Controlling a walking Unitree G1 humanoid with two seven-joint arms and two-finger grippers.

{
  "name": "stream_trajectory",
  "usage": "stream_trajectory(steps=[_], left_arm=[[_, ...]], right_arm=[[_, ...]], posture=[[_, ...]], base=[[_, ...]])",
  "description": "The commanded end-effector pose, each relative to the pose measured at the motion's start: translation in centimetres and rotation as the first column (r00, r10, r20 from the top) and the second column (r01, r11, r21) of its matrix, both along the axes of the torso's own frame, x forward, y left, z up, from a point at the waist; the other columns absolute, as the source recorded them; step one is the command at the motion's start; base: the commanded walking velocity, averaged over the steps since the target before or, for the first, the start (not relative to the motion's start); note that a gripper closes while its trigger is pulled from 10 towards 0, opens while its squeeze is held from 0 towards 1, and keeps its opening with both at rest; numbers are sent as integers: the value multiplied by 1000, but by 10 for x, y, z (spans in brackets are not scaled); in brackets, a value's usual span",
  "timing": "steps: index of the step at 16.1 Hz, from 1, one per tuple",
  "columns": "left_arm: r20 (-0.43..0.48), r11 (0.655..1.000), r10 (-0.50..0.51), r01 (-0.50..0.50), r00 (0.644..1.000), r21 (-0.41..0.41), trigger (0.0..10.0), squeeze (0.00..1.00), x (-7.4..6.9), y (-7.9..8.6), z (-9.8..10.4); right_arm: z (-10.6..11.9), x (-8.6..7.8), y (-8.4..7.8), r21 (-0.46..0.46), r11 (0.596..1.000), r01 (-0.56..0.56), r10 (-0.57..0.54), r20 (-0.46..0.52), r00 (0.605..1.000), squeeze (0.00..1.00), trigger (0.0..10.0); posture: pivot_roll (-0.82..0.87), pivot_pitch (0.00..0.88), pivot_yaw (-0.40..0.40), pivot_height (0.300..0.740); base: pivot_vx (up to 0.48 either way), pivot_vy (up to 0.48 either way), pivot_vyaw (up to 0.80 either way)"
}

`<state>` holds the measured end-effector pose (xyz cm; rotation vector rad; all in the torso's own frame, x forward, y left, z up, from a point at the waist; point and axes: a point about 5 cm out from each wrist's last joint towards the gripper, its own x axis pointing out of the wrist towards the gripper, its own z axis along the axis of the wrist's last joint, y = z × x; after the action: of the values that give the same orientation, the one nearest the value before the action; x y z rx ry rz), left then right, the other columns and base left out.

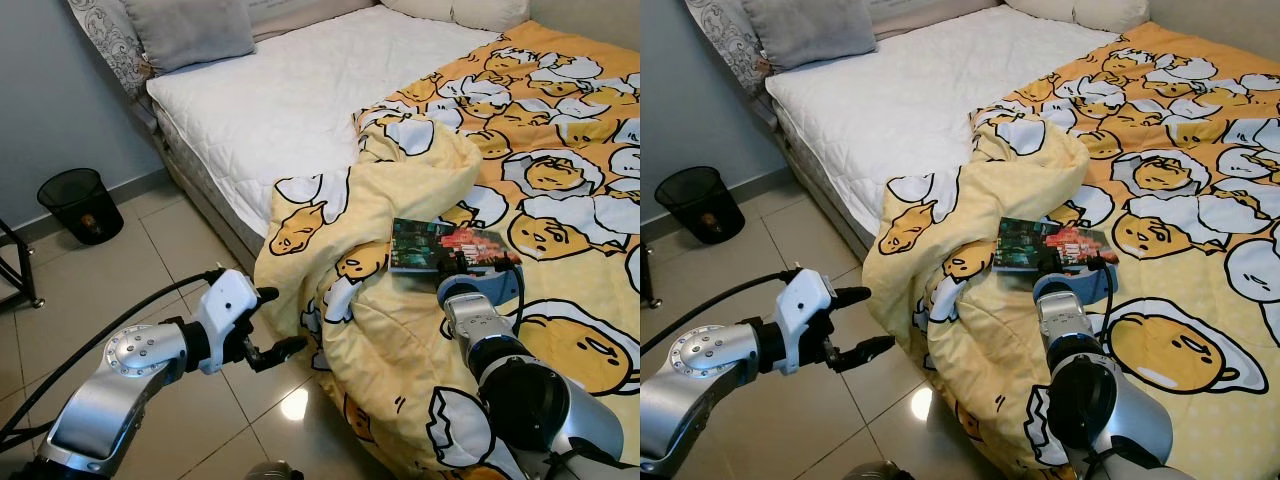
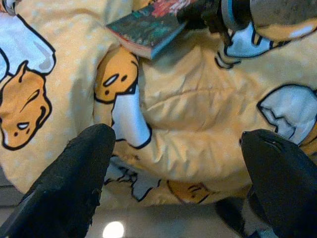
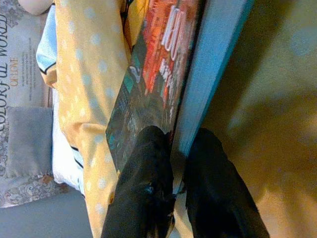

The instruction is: Clean up the room

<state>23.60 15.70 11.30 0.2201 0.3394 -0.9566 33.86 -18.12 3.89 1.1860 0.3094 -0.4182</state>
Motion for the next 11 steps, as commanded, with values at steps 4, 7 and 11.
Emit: stream_trajectory(steps=[4,7,11], left_arm=[[20,996,35,-33,999,-87,10000,1000,4,-4,5],[80,979,170,-159,982,-125,10000,1000,9,-4,4],[153,930,353,-330,923,-159,10000,1000,7,-7,7]], right_arm=[[17,8,-15,8,1000,23,-24,129,991,0,0],[31,7,-44,-95,995,19,7,260,966,0,0],[69,-12,-55,-322,946,-32,166,396,903,0,3333]], posture=[[79,0,60,740],[21,0,59,740],[-32,0,56,740]], base=[[0,0,0],[0,0,0],[0,0,0]])
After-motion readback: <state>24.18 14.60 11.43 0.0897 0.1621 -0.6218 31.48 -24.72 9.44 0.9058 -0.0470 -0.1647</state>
